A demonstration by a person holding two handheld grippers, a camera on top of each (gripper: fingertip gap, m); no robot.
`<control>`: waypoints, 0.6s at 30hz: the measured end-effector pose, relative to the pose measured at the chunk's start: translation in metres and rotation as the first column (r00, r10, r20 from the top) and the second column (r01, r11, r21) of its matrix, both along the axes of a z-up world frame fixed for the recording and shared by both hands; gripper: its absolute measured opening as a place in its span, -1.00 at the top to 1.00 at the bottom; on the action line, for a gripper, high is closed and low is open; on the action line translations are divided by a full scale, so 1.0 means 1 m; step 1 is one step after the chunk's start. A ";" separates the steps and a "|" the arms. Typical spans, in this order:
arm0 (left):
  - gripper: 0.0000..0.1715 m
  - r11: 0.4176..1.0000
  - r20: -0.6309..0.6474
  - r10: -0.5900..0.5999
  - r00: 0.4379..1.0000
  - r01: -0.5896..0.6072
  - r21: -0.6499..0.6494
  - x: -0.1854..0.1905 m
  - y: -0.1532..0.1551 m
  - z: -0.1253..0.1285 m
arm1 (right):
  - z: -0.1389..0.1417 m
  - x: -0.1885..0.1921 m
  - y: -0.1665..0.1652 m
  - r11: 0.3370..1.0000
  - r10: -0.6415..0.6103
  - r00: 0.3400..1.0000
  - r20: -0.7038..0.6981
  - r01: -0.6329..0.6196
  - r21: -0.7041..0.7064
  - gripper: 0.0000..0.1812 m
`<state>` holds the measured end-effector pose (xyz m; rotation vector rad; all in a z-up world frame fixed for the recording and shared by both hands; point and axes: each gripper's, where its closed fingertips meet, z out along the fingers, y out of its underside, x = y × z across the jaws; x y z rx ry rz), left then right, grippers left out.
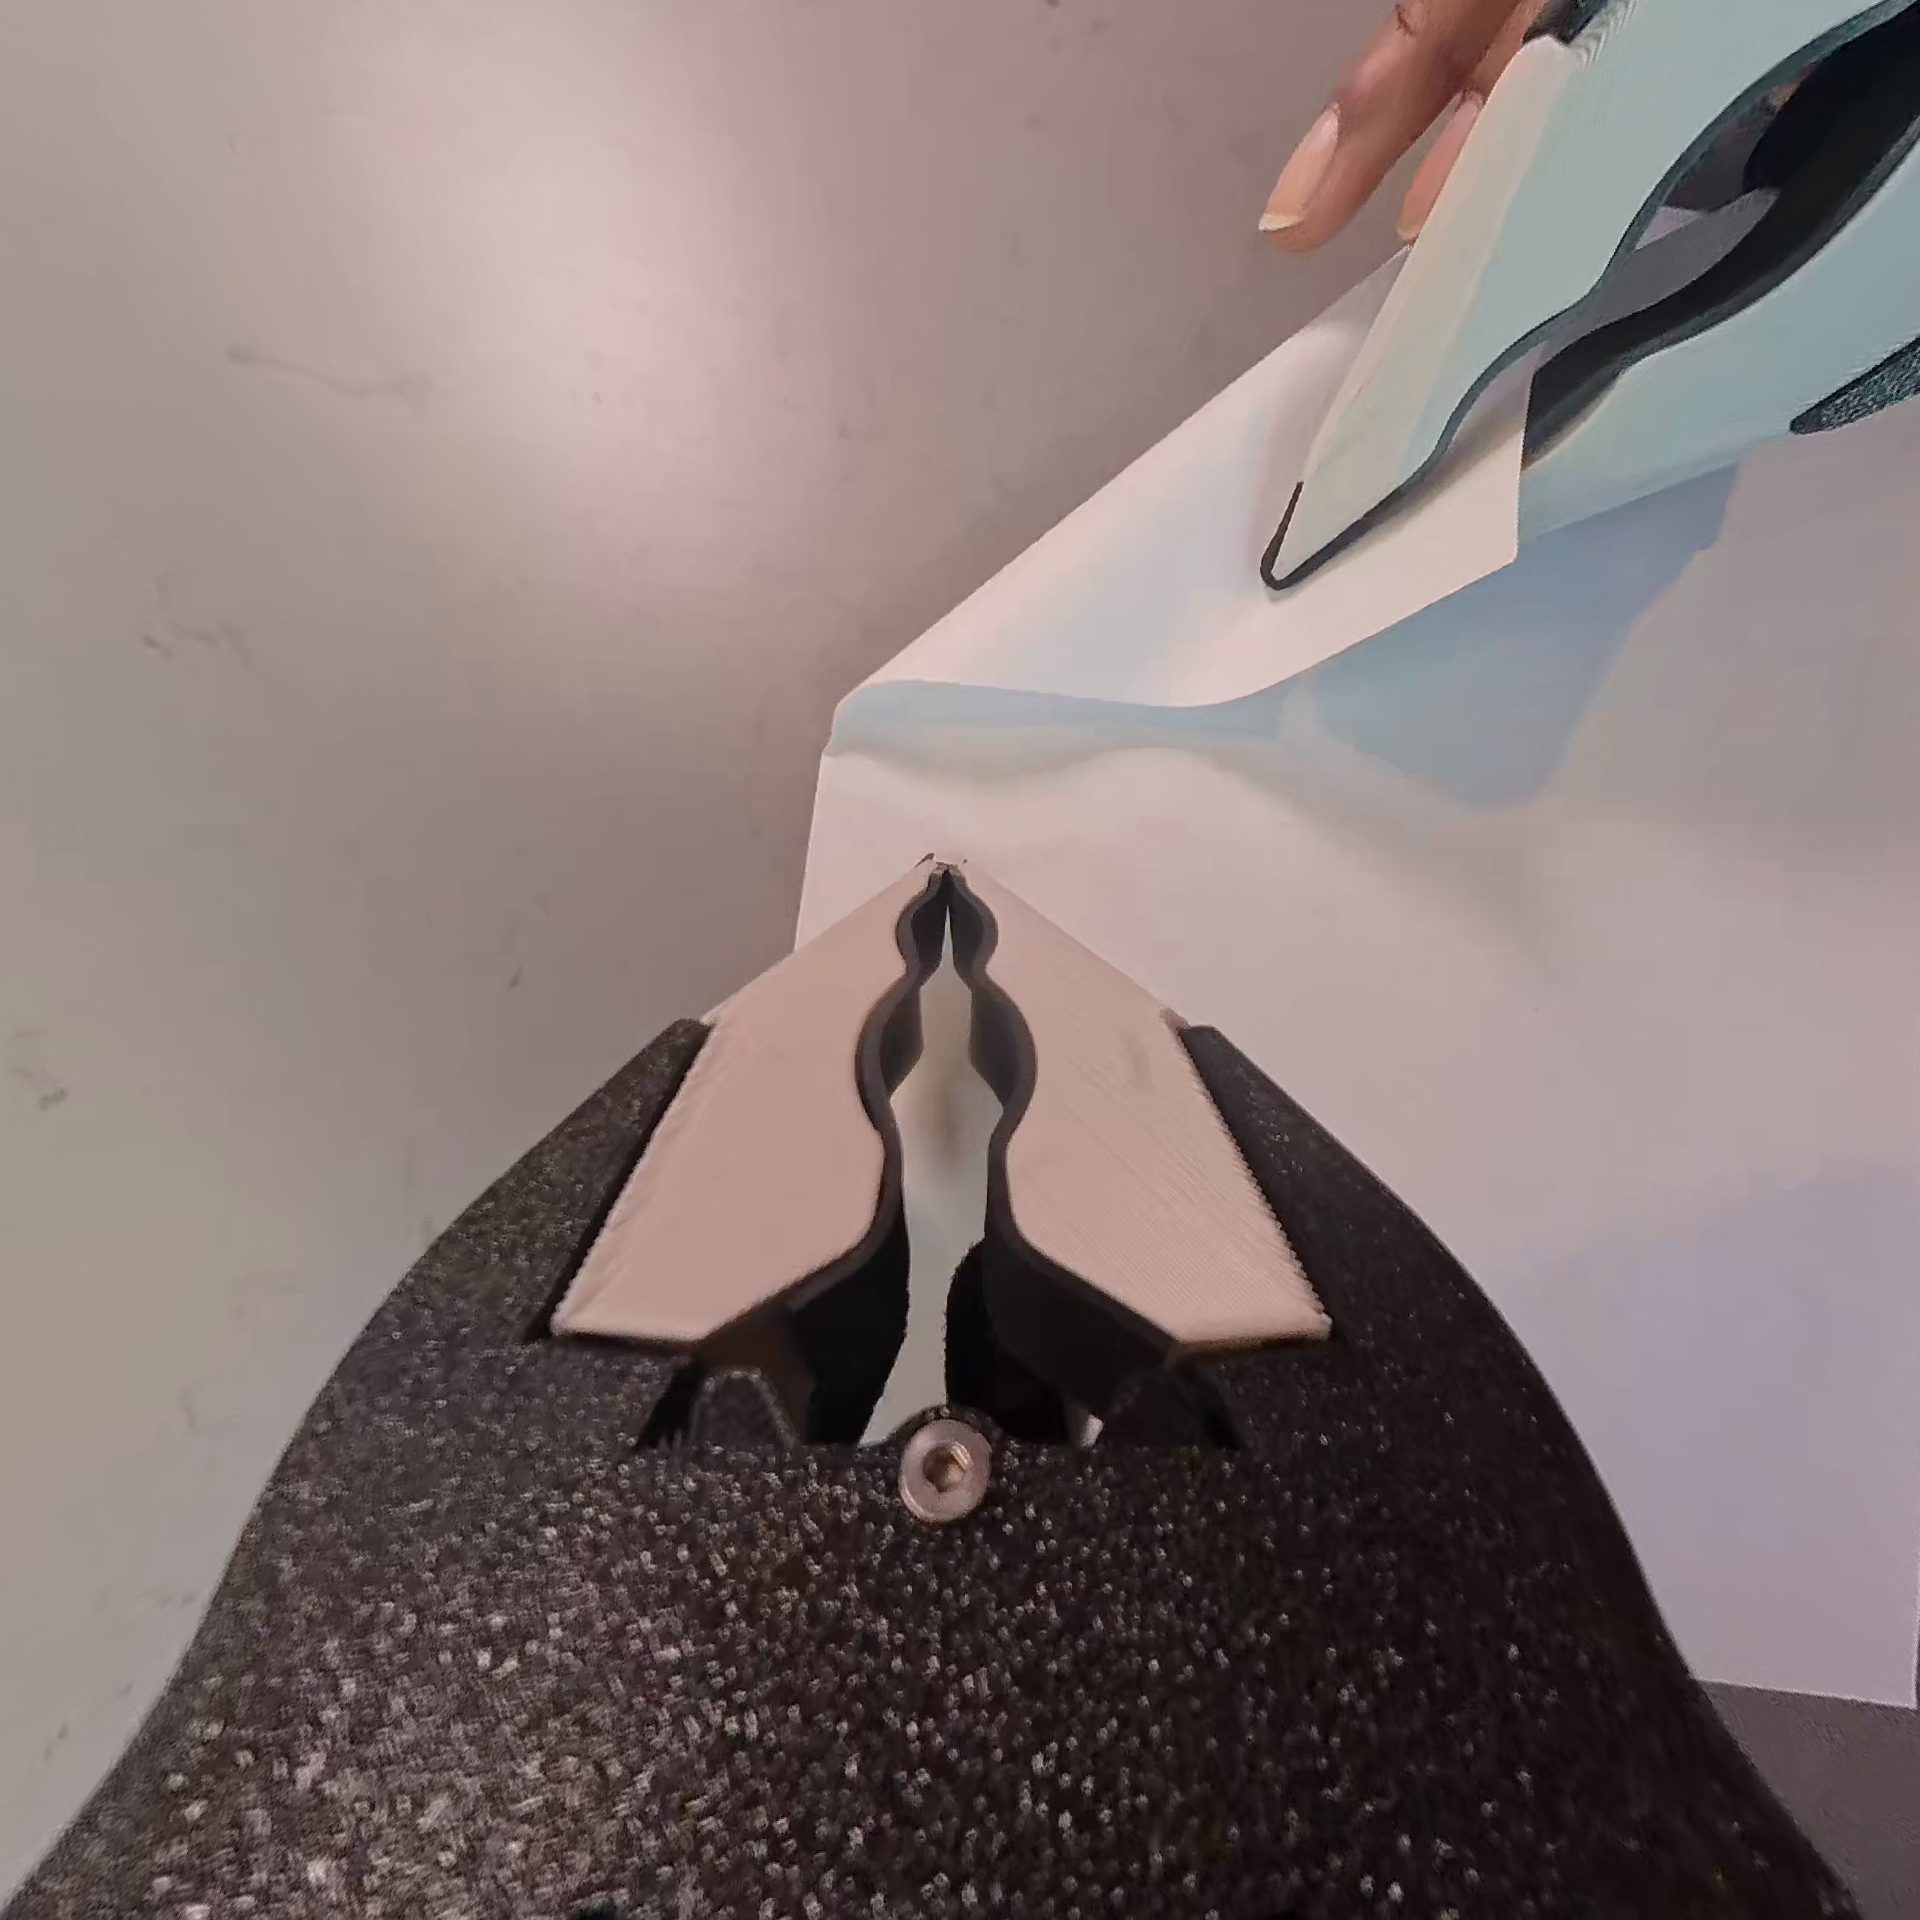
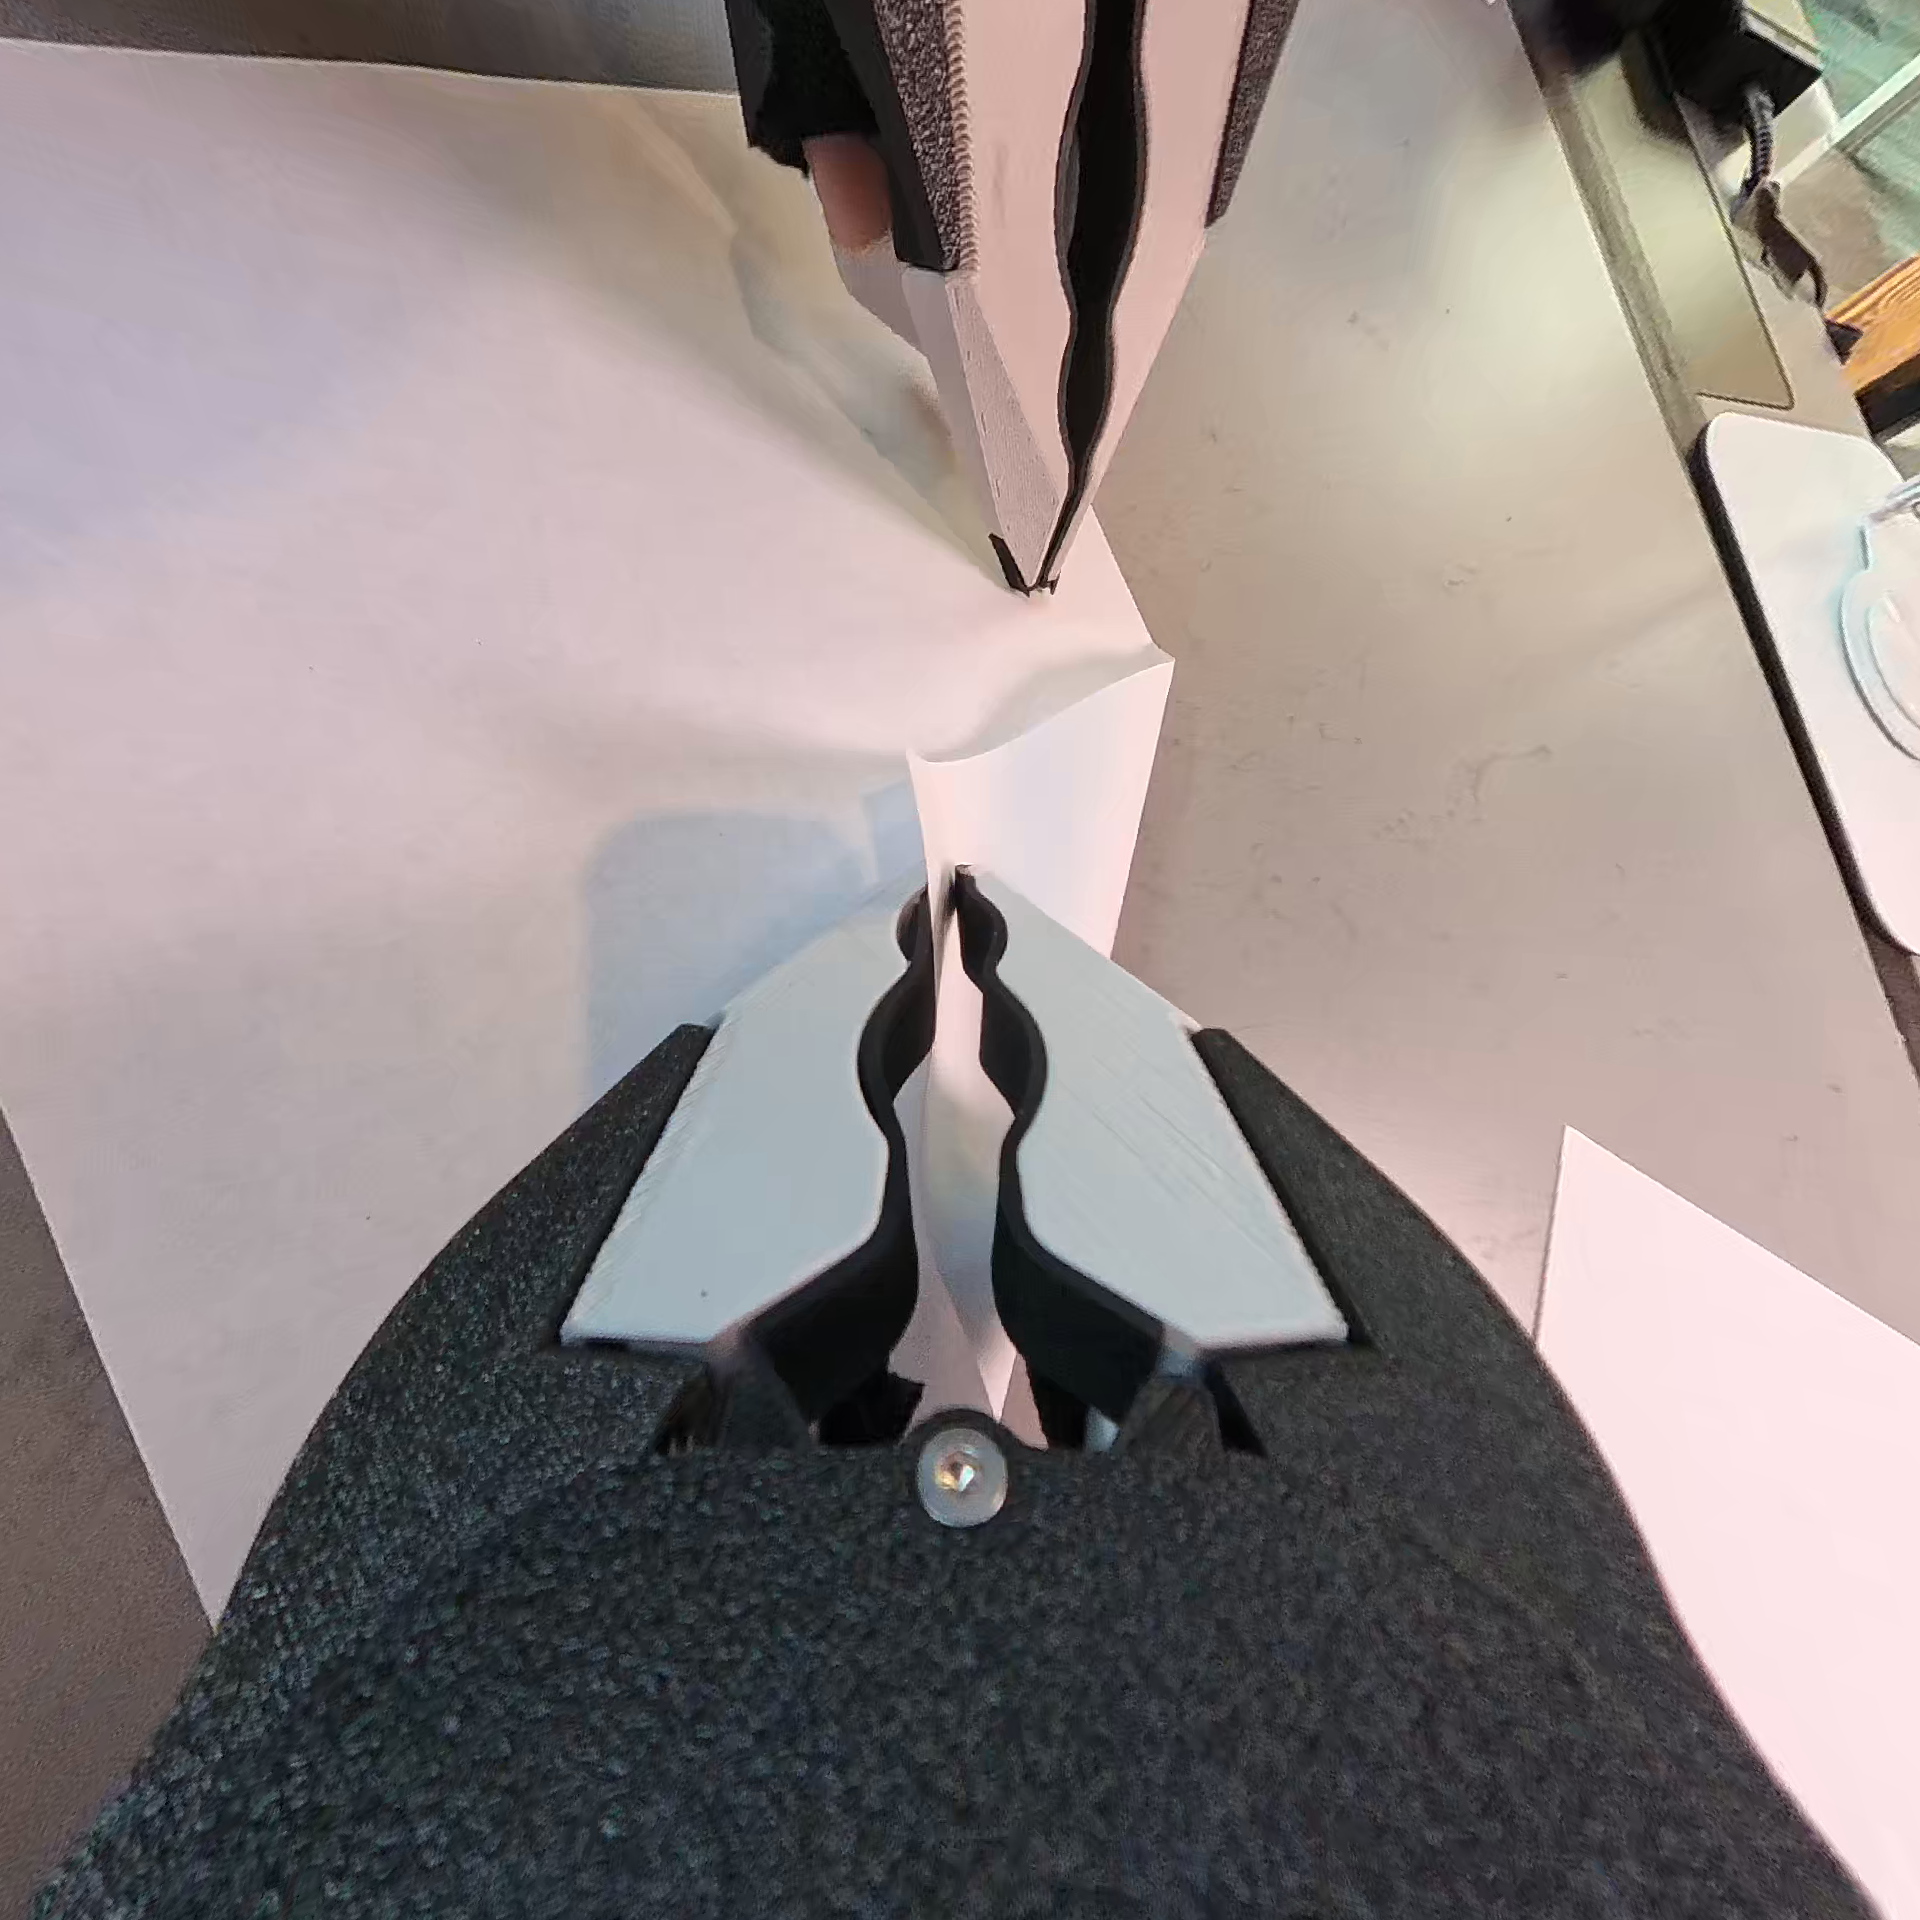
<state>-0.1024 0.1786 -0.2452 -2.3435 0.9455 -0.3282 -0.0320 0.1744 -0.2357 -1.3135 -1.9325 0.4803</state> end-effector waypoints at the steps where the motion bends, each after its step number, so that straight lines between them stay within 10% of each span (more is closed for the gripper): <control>1: 1.00 1.000 -0.002 -0.005 1.000 0.005 -0.006 0.000 0.001 0.000 | -0.001 0.000 0.000 1.000 0.002 1.000 0.006 -0.002 0.006 1.00; 18: 1.00 0.997 0.037 0.068 0.997 -0.067 -0.046 -0.003 0.038 0.004 | -0.006 0.001 -0.004 0.999 0.024 1.000 0.020 -0.024 0.024 1.00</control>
